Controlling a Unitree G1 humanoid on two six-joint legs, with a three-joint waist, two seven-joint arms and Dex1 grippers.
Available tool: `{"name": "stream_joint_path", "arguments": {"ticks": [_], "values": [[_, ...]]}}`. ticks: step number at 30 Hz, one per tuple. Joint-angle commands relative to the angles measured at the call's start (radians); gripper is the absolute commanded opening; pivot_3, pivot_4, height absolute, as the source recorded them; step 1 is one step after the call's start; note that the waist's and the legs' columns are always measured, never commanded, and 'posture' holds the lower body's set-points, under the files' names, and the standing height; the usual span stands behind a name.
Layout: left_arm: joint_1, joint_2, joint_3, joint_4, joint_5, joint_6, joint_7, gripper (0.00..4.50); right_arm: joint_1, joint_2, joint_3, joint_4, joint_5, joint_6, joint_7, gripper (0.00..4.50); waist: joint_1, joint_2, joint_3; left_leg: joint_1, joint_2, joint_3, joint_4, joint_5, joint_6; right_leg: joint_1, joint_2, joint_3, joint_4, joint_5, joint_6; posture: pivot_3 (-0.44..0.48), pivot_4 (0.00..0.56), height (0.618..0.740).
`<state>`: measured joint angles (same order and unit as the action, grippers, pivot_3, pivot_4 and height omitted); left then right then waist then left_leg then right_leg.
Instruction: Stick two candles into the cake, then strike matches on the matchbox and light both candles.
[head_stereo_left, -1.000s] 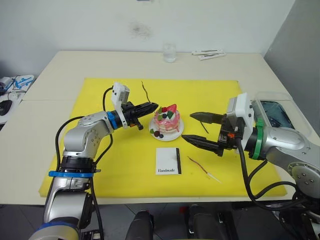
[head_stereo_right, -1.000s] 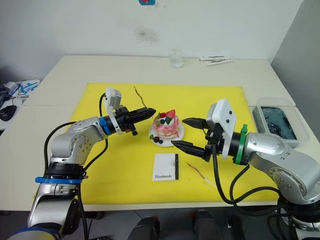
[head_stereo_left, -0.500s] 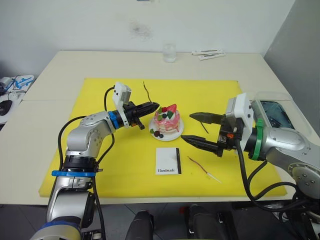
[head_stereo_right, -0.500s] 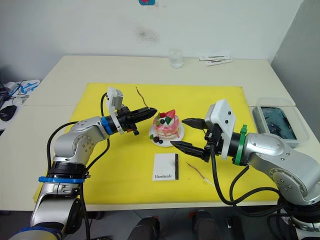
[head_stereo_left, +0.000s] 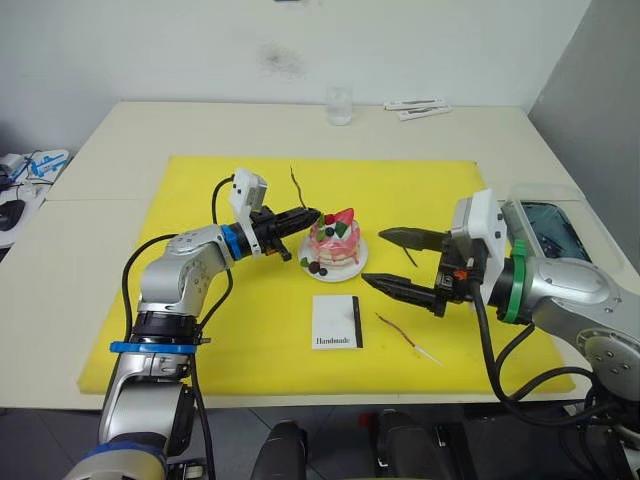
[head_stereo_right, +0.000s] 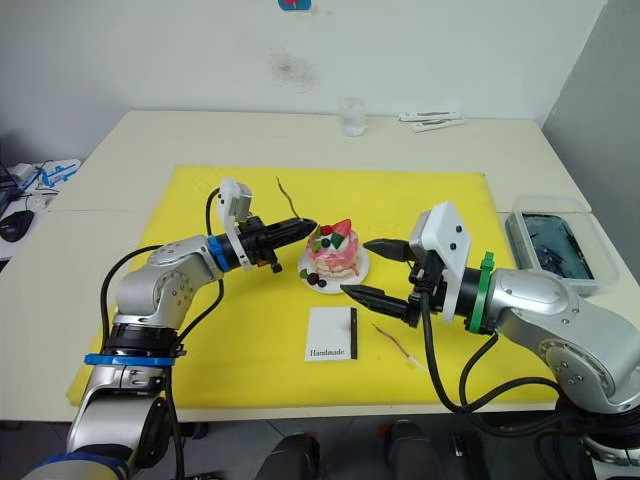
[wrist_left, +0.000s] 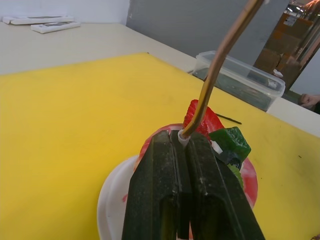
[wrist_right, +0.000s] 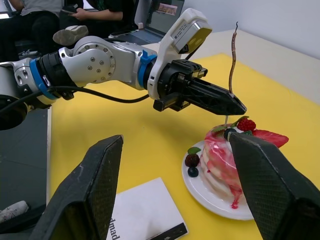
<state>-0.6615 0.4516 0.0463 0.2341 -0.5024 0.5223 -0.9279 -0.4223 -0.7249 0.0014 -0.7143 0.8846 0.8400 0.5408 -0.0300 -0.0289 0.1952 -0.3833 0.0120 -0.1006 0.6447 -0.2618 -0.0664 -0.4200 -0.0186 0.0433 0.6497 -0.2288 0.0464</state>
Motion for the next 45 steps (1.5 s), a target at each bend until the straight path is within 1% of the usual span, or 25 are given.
{"name": "stream_joint_path", "arguments": {"ticks": [1, 6, 20, 25, 31, 33, 36, 42, 43, 45], "values": [[-0.010, -0.003, 0.004, -0.034, -0.006, 0.001, -0.008, 0.00, -0.002, -0.001, -0.024, -0.036, 0.003, -0.011, -0.005, 3.49, 0.000, 0.000, 0.000, 0.000, 0.000, 0.000, 0.000, 0.000, 0.000, 0.000, 0.000, 0.000, 0.000, 0.000, 0.000, 0.000, 0.150, 0.740], [0.000, 0.006, -0.015, -0.029, 0.029, -0.025, -0.020, 0.00, 0.004, -0.002, -0.023, -0.038, 0.002, -0.012, -0.002, 3.49, 0.000, 0.000, 0.000, 0.000, 0.000, 0.000, 0.000, 0.000, 0.000, 0.000, 0.000, 0.000, 0.000, 0.000, 0.000, 0.000, 0.150, 0.740], [0.054, -0.021, -0.055, -0.016, 0.093, -0.085, -0.019, 0.00, 0.013, 0.009, -0.015, -0.048, -0.001, -0.014, -0.011, 3.49, 0.000, 0.000, 0.000, 0.000, 0.000, 0.000, 0.000, 0.000, 0.000, 0.001, 0.000, 0.000, 0.000, 0.001, -0.001, 0.000, 0.150, 0.740], [0.063, -0.029, -0.057, 0.006, 0.097, -0.098, -0.017, 0.00, 0.010, 0.011, -0.012, -0.047, 0.001, -0.013, -0.014, 3.49, 0.001, 0.000, 0.000, 0.001, 0.000, 0.000, 0.001, 0.000, 0.000, 0.001, 0.000, 0.000, 0.000, 0.001, -0.001, 0.000, 0.150, 0.740], [0.051, -0.032, -0.032, 0.011, 0.078, -0.087, -0.010, 0.00, 0.005, 0.011, -0.012, -0.045, 0.003, -0.011, -0.015, 3.49, 0.001, 0.000, 0.000, 0.001, 0.000, 0.000, 0.001, 0.000, 0.000, 0.001, 0.000, 0.000, 0.000, 0.001, -0.001, 0.000, 0.150, 0.740], [0.046, -0.027, -0.027, 0.006, 0.072, -0.083, -0.019, 0.67, 0.002, 0.011, -0.012, -0.044, 0.004, -0.010, -0.016, 3.54, 0.001, 0.000, 0.000, 0.001, 0.000, 0.000, 0.001, 0.000, 0.000, 0.001, 0.000, 0.000, 0.000, 0.001, -0.001, 0.000, 0.150, 0.740], [0.045, -0.021, -0.023, -0.017, 0.064, -0.075, -0.028, 1.52, 0.000, 0.012, -0.012, -0.043, 0.007, -0.009, -0.017, 3.54, 0.001, 0.000, 0.000, 0.001, 0.000, -0.001, 0.001, 0.000, 0.000, 0.001, 0.000, 0.000, 0.000, 0.001, -0.001, 0.000, 0.150, 0.740], [0.042, -0.008, -0.014, -0.075, 0.049, -0.048, -0.034, 3.53, -0.002, 0.013, -0.014, -0.042, 0.011, -0.008, -0.020, 3.54, 0.001, 0.000, 0.000, 0.001, 0.000, -0.001, 0.001, 0.000, 0.000, 0.001, 0.000, 0.000, 0.000, 0.001, -0.001, 0.000, 0.150, 0.740], [0.042, -0.006, -0.012, -0.081, 0.049, -0.045, -0.031, 3.81, -0.003, 0.014, -0.014, -0.041, 0.011, -0.008, -0.020, 3.54, 0.001, 0.000, 0.000, 0.001, 0.000, -0.001, 0.001, 0.000, 0.000, 0.001, 0.000, 0.000, 0.000, 0.001, -0.001, 0.000, 0.150, 0.740], [0.046, 0.001, -0.008, -0.093, 0.051, -0.038, -0.029, 3.81, -0.002, 0.014, -0.015, -0.040, 0.011, -0.009, -0.018, 3.54, 0.000, 0.000, 0.000, 0.001, 0.000, -0.001, 0.001, 0.000, 0.000, 0.001, 0.000, 0.000, 0.000, 0.001, -0.001, 0.000, 0.150, 0.740]]}}
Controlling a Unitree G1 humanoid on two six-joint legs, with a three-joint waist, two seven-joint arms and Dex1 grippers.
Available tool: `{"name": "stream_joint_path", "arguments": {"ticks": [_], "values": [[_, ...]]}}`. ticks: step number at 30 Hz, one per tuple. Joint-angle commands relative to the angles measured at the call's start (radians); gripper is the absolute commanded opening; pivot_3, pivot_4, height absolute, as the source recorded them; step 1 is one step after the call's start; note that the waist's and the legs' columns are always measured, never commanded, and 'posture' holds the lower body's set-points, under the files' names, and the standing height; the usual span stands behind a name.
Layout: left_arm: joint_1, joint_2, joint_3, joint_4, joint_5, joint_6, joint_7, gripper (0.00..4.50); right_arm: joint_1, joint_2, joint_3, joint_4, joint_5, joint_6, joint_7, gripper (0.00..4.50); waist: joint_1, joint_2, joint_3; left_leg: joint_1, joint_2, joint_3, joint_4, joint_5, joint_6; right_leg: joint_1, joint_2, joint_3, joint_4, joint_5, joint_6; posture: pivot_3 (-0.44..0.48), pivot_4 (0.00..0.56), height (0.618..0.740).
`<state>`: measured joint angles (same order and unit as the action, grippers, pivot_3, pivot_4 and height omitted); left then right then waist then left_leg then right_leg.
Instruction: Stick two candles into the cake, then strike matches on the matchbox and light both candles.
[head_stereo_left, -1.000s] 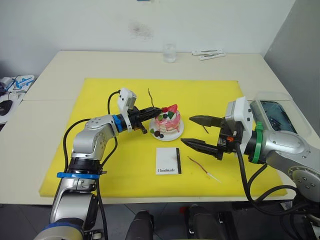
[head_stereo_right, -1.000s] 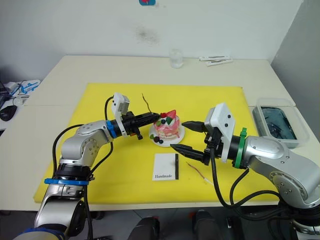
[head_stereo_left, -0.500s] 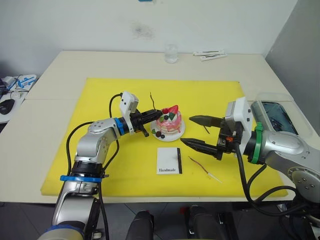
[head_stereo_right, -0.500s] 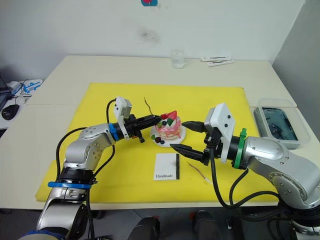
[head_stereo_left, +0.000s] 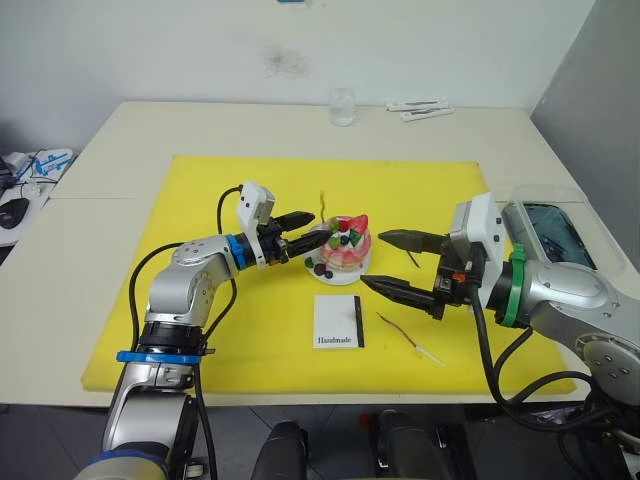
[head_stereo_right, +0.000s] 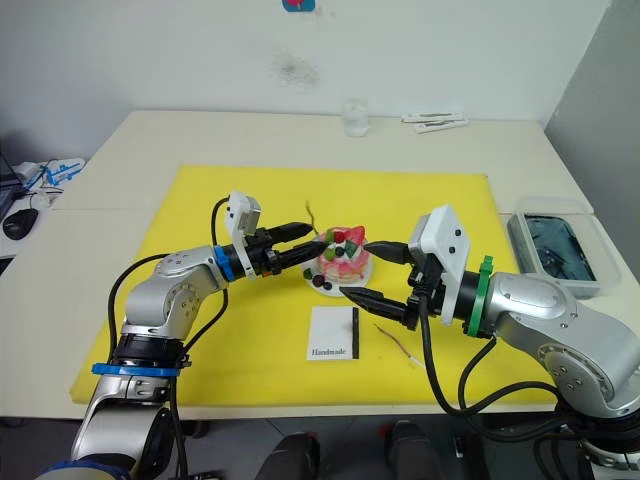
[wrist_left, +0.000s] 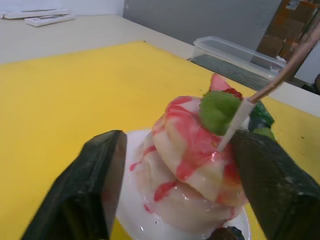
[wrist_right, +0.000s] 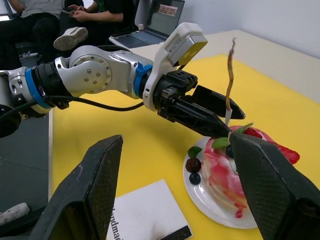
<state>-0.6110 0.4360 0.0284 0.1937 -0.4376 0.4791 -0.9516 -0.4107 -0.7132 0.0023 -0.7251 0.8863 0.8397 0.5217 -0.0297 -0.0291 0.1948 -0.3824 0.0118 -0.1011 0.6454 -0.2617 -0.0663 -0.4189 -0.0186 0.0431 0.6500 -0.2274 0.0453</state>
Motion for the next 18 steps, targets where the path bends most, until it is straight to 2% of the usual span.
{"name": "stream_joint_path", "arguments": {"ticks": [1, 11, 18], "values": [[-0.002, 0.020, 0.014, -0.054, -0.013, 0.005, -0.001, 3.81, -0.014, 0.004, -0.015, -0.028, 0.009, -0.009, 0.002, 3.54, 0.000, 0.000, 0.000, 0.000, 0.000, 0.000, 0.000, 0.000, 0.000, 0.000, 0.000, 0.000, 0.000, 0.000, 0.000, 0.000, 0.150, 0.740], [0.009, 0.037, 0.037, -0.080, -0.018, 0.010, 0.018, 3.81, -0.011, 0.009, -0.020, -0.026, 0.009, -0.012, 0.006, 3.54, 0.000, 0.000, 0.000, 0.000, 0.000, 0.000, 0.000, 0.000, 0.000, 0.000, 0.000, 0.000, 0.000, 0.000, 0.000, 0.000, 0.150, 0.740], [0.051, 0.125, 0.080, -0.198, -0.080, 0.086, -0.006, 3.81, -0.018, 0.016, -0.050, -0.017, 0.032, -0.011, 0.003, 3.54, -0.002, 0.000, 0.000, 0.000, 0.000, 0.000, 0.000, 0.000, 0.000, -0.001, 0.000, 0.000, 0.000, 0.000, 0.000, 0.000, 0.150, 0.740]]}}
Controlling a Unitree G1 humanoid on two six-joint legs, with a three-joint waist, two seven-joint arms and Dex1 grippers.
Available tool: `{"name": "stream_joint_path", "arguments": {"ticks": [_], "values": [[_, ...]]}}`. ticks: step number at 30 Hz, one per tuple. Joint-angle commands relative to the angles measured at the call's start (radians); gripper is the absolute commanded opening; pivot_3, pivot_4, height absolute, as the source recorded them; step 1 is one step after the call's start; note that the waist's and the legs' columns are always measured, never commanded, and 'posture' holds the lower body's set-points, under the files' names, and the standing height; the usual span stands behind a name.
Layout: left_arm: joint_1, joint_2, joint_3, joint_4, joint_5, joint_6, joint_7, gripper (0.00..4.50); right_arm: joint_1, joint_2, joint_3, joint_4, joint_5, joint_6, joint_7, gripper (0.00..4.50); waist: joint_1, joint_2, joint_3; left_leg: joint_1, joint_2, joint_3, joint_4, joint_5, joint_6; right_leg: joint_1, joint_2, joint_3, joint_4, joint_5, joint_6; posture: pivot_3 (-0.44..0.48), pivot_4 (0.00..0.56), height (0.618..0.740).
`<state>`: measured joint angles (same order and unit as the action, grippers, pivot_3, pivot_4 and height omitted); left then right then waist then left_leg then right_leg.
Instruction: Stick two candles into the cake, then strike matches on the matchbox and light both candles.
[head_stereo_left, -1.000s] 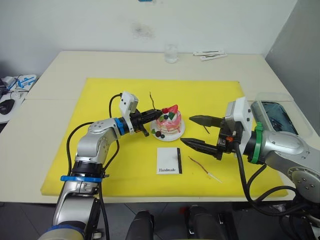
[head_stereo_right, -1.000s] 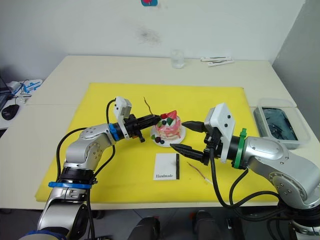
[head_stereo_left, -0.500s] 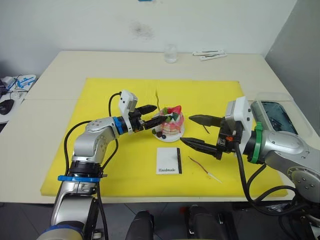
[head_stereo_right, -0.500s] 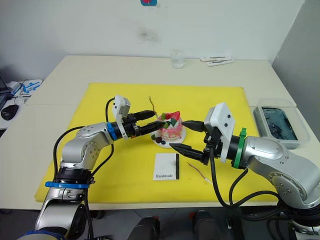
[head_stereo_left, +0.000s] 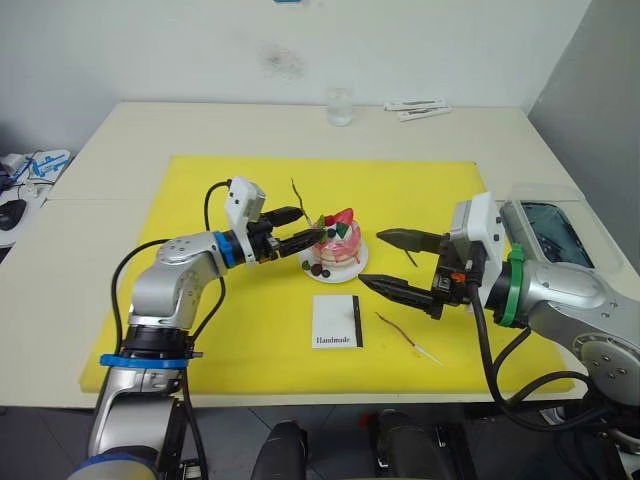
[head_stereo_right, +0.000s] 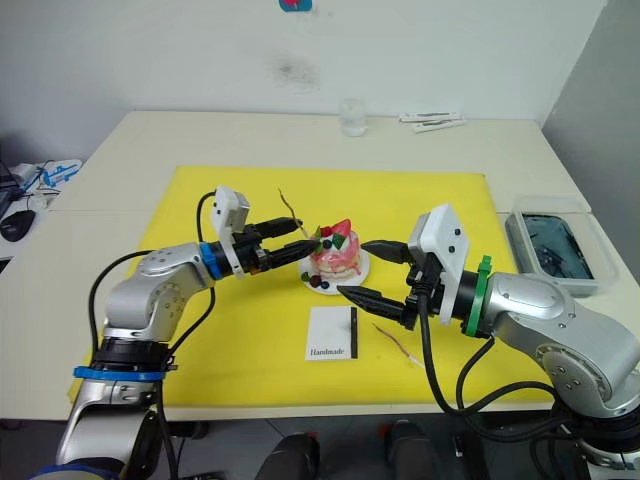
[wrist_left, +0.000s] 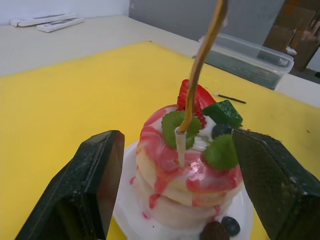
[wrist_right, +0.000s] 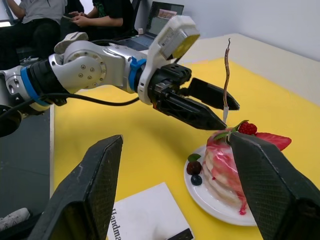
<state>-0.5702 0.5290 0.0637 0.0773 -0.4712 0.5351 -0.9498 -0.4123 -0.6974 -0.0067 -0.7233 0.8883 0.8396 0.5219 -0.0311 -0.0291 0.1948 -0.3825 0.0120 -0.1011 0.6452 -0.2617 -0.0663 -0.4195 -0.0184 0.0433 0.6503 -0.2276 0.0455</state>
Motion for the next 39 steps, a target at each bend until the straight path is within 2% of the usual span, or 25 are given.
{"name": "stream_joint_path", "arguments": {"ticks": [1, 6, 9, 10, 13, 15, 21, 24, 31, 35, 39], "values": [[0.020, 0.047, 0.057, -0.103, -0.060, 0.045, -0.009, 3.81, -0.016, -0.001, -0.048, -0.020, 0.041, -0.008, 0.004, 3.54, 0.000, 0.000, 0.000, 0.000, 0.000, 0.000, 0.000, 0.000, 0.000, 0.000, 0.000, 0.000, 0.000, 0.000, 0.000, 0.000, 0.150, 0.740], [0.107, 0.156, 0.112, -0.220, -0.115, 0.119, -0.031, 3.81, -0.003, -0.031, -0.078, -0.030, 0.053, -0.011, 0.013, 3.54, -0.002, 0.000, 0.000, 0.000, 0.000, 0.000, 0.000, 0.000, 0.000, 0.000, 0.000, 0.000, 0.000, -0.001, 0.001, 0.000, 0.150, 0.740], [0.190, 0.257, 0.136, -0.294, -0.137, 0.125, -0.101, 4.41, 0.021, -0.074, -0.111, -0.030, 0.058, -0.005, 0.033, 3.54, -0.001, 0.000, 0.000, 0.000, 0.001, 0.000, 0.000, 0.000, 0.000, 0.000, 0.000, 0.000, 0.000, -0.001, 0.001, 0.000, 0.150, 0.740], [0.236, 0.303, 0.130, -0.326, -0.125, 0.102, -0.144, 4.48, 0.033, -0.099, -0.124, -0.030, 0.055, -0.003, 0.049, 3.54, -0.001, 0.000, 0.000, 0.000, 0.001, 0.001, -0.001, 0.000, 0.000, 0.000, 0.000, 0.000, 0.000, -0.001, 0.001, 0.000, 0.150, 0.740], [0.349, 0.380, 0.135, -0.398, -0.118, 0.061, -0.210, 4.50, 0.079, -0.187, -0.167, -0.026, 0.051, 0.003, 0.121, 4.45, 0.000, 0.001, 0.000, 0.000, 0.001, 0.001, -0.001, 0.000, 0.000, 0.000, 0.000, 0.000, -0.001, -0.001, 0.001, 0.000, 0.150, 0.740], [0.407, 0.408, 0.139, -0.426, -0.097, 0.011, -0.231, 4.50, 0.122, -0.272, -0.199, -0.021, 0.022, -0.004, 0.191, 4.48, 0.004, 0.001, 0.000, 0.000, 0.000, 0.002, -0.001, 0.000, 0.000, 0.000, -0.001, 0.000, -0.002, -0.002, 0.001, 0.000, 0.150, 0.740], [0.473, 0.402, 0.126, -0.530, -0.108, -0.037, -0.225, 4.50, 0.199, -0.435, -0.257, -0.020, -0.049, -0.017, 0.299, 4.48, 0.004, 0.001, 0.001, 0.000, 0.001, 0.002, 0.000, 0.000, 0.000, 0.000, 0.000, 0.000, -0.002, -0.003, -0.002, 0.000, 0.150, 0.740], [0.502, 0.392, 0.096, -0.603, -0.119, -0.045, -0.224, 4.50, 0.232, -0.470, -0.246, -0.070, -0.023, 0.040, 0.278, 4.48, 0.003, 0.001, 0.001, 0.000, 0.001, 0.004, 0.000, 0.000, 0.000, 0.000, 0.000, 0.001, -0.002, -0.002, -0.002, 0.000, 0.150, 0.740], [0.477, 0.361, 0.011, -0.673, -0.138, -0.040, -0.208, 4.50, 0.225, -0.366, -0.073, -0.126, -0.090, 0.148, 0.054, 4.48, 0.002, 0.001, 0.000, 0.000, 0.001, 0.004, 0.000, 0.000, 0.000, 0.000, 0.000, 0.002, -0.002, -0.001, 0.000, 0.000, 0.150, 0.740], [0.445, 0.343, -0.033, -0.682, -0.149, -0.029, -0.203, 4.50, 0.233, -0.303, 0.038, -0.124, -0.149, 0.190, -0.024, 4.48, 0.002, 0.000, 0.000, 0.000, 0.001, 0.004, 0.001, 0.000, 0.000, 0.000, 0.000, 0.002, -0.002, -0.001, 0.000, 0.000, 0.150, 0.740], [0.430, 0.337, -0.051, -0.689, -0.153, -0.022, -0.193, 4.50, 0.228, -0.272, 0.081, -0.115, -0.196, 0.214, -0.060, 4.48, 0.002, 0.000, 0.000, 0.000, 0.001, 0.003, 0.000, 0.000, 0.000, 0.000, 0.000, 0.002, -0.002, -0.001, 0.001, 0.000, 0.150, 0.740]]}}
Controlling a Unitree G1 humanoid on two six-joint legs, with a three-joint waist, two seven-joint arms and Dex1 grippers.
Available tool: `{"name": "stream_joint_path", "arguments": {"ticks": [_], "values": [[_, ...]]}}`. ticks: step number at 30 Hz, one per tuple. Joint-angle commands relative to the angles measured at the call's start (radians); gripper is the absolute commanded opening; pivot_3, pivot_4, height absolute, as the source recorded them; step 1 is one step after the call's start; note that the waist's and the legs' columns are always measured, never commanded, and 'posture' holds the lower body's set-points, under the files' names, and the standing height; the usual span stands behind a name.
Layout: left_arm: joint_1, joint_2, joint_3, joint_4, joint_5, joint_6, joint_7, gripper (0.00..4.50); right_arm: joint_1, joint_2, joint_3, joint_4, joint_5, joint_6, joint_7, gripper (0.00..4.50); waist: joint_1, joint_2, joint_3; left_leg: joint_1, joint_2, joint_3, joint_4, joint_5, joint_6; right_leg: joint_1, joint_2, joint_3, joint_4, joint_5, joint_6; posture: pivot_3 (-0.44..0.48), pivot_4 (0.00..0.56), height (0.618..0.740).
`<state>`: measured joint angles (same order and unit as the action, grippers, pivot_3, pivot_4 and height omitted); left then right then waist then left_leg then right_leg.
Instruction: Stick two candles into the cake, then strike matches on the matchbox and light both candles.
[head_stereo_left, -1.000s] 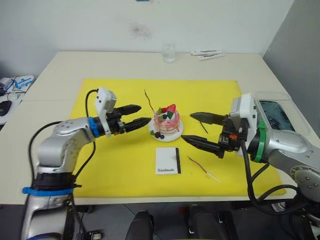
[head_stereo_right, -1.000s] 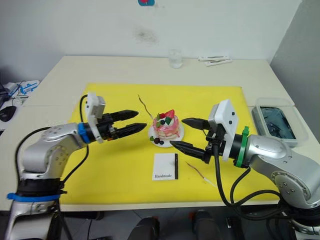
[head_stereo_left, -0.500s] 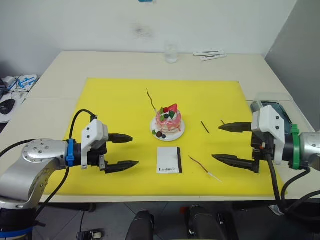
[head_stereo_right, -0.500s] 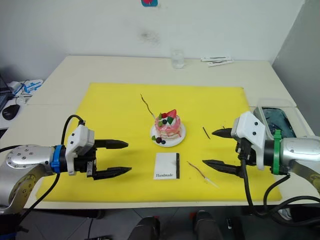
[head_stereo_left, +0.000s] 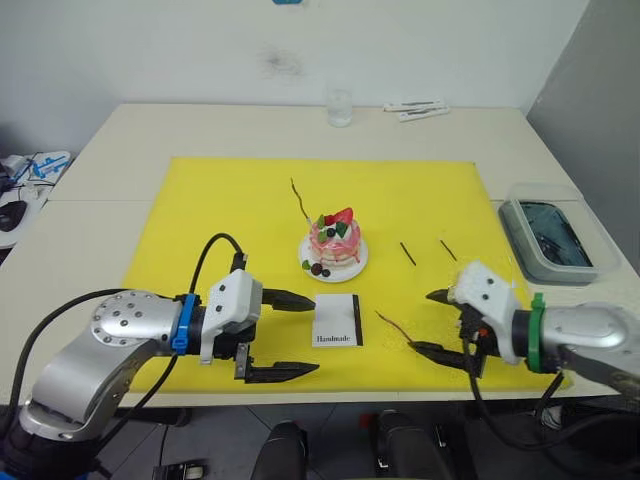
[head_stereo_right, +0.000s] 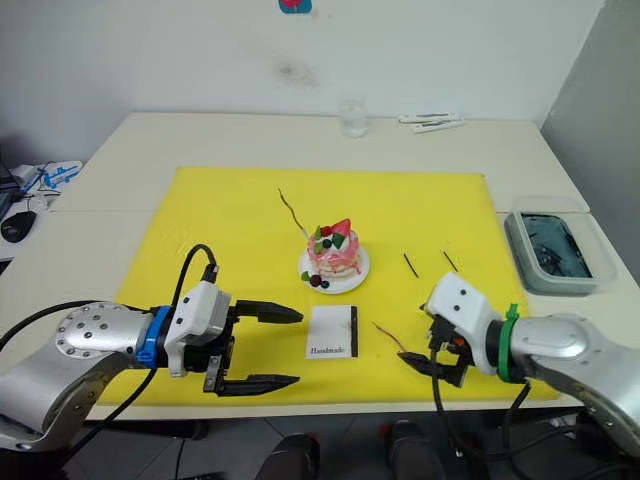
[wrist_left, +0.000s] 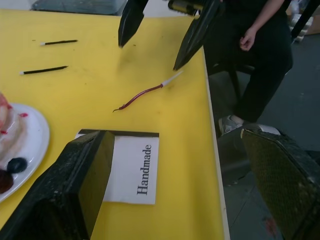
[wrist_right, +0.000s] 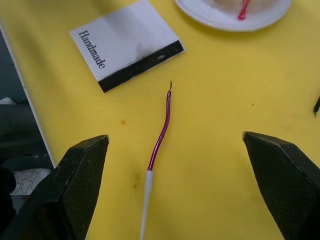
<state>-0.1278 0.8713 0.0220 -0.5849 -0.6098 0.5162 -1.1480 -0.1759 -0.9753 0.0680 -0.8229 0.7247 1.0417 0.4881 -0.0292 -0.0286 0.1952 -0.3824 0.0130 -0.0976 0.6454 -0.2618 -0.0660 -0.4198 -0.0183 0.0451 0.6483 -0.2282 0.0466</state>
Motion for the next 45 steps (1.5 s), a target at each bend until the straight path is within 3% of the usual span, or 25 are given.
{"name": "stream_joint_path", "arguments": {"ticks": [1, 12, 13, 15, 26, 33, 38, 45], "values": [[-0.015, -0.007, -0.013, -0.026, -0.013, -0.004, 0.008, 4.50, -0.004, 0.011, 0.014, -0.018, -0.041, 0.014, -0.030, 4.48, 0.000, 0.000, 0.000, 0.000, 0.000, 0.000, 0.000, 0.000, 0.000, 0.000, 0.000, 0.000, 0.000, 0.000, 0.000, 0.000, 0.150, 0.740], [-0.004, -0.021, -0.002, -0.044, -0.068, 0.003, 0.020, 4.50, 0.125, 0.021, 0.095, -0.038, -0.179, -0.046, -0.033, 4.48, 0.000, 0.000, 0.000, 0.000, 0.000, 0.000, 0.000, 0.000, 0.000, 0.000, 0.000, 0.000, 0.000, 0.000, 0.000, 0.000, 0.150, 0.740], [0.001, -0.017, -0.004, -0.045, -0.066, -0.005, 0.012, 4.50, 0.133, 0.024, 0.098, -0.036, -0.191, -0.050, -0.035, 4.32, 0.000, 0.000, 0.000, 0.000, 0.000, -0.001, 0.000, 0.000, 0.000, 0.000, 0.000, 0.000, 0.000, 0.000, 0.000, 0.000, 0.150, 0.740], [0.009, -0.007, -0.014, -0.044, -0.048, -0.027, -0.004, 4.50, 0.144, 0.035, 0.099, -0.028, -0.209, -0.056, -0.041, 3.87, 0.000, 0.000, 0.000, 0.000, 0.000, -0.001, 0.000, 0.000, 0.000, 0.000, 0.000, 0.000, 0.000, 0.000, 0.000, 0.000, 0.150, 0.740], [0.000, -0.009, -0.029, -0.033, -0.032, -0.045, -0.012, 4.50, 0.165, 0.072, 0.048, -0.030, -0.182, -0.020, -0.024, 0.00, 0.000, -0.001, 0.000, 0.001, 0.000, -0.001, 0.001, 0.001, 0.001, 0.001, 0.000, 0.000, 0.000, -0.001, -0.001, 0.000, 0.150, 0.740], [0.004, -0.008, -0.035, -0.027, -0.015, -0.057, -0.018, 4.50, 0.160, 0.081, 0.013, -0.050, -0.174, -0.025, 0.006, 0.00, 0.000, -0.001, 0.000, 0.001, 0.000, -0.001, 0.001, 0.001, 0.001, 0.001, 0.000, 0.000, 0.000, -0.001, -0.001, 0.000, 0.150, 0.740], [0.006, -0.011, -0.035, -0.025, -0.009, -0.061, -0.019, 4.50, 0.131, 0.078, -0.109, -0.048, -0.099, -0.022, 0.067, 0.00, 0.000, -0.001, 0.000, 0.000, 0.000, -0.001, 0.001, 0.001, 0.001, 0.001, 0.000, 0.000, 0.000, 0.000, -0.001, 0.000, 0.150, 0.740], [-0.009, -0.015, -0.037, -0.029, -0.033, -0.045, -0.028, 4.50, 0.166, -0.078, -0.271, 0.121, -0.127, -0.140, 0.272, 0.00, 0.000, -0.001, 0.000, 0.000, 0.000, 0.000, 0.001, 0.001, 0.001, 0.001, 0.000, 0.000, 0.000, -0.001, -0.001, 0.000, 0.150, 0.740]]}}
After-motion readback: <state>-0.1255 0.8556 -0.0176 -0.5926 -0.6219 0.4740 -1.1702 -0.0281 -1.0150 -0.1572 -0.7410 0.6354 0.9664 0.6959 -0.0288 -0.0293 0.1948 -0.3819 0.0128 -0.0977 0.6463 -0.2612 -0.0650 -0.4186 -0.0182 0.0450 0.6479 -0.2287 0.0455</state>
